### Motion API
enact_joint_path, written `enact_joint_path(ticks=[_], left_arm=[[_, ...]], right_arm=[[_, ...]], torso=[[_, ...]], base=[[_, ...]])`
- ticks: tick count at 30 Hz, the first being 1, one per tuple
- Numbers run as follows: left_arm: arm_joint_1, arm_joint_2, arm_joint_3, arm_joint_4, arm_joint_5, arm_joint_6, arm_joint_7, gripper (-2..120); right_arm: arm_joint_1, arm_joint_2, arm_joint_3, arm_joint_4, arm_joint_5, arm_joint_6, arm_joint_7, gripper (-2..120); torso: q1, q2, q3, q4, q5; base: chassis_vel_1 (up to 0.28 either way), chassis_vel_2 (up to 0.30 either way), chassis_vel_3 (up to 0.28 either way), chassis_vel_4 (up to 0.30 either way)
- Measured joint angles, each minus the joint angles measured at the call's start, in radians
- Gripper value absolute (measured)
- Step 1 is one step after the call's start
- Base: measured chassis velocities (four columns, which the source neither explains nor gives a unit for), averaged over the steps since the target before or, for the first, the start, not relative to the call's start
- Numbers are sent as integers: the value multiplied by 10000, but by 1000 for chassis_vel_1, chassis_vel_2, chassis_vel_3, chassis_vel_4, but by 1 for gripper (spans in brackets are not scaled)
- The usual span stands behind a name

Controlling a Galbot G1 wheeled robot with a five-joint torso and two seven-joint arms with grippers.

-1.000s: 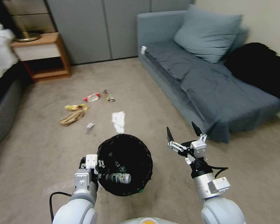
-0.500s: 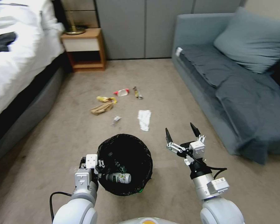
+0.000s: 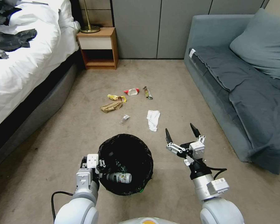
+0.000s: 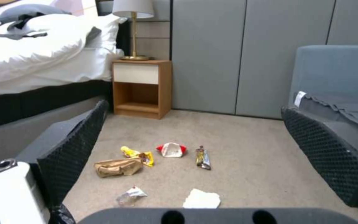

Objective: Pick up the trash bin, then pick up the garbage from the floor and place it into the trash bin.

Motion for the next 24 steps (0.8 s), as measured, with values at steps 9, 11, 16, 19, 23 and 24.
enact_joint_path(ticks=[9,11,16,19,23,24], left_arm=[[4,20,22,-3,9,1,27,1],[4,25,12,-13,8,1,30,1],[9,32,5,-24,3,1,39,1],[4,47,-10,-25,-1,1,41,1],[13,70,-57,-44,-13,0,48,1],[19,74,-62,-56,-15,0,48,1]], right_arm=[[-12,34,76,5,15,86,-72,100],[5,42,80,6,15,89,-84,100],[-4,56,82,7,12,89,-98,100],[-20,51,96,6,8,93,-99,100],[-36,45,95,-30,-15,110,-104,100],[-34,45,84,-52,-26,117,-105,100]], torso=[[0,0,0,1,0],[-1,1,0,1,0],[-1,0,-1,2,1],[-1,1,-1,0,-1],[-2,0,0,0,1],[0,1,0,1,-2]], base=[[0,0,0,0],[-51,44,58,-42],[-86,95,89,-83],[-142,156,160,-154],[-221,201,228,-230],[-243,249,224,-256]])
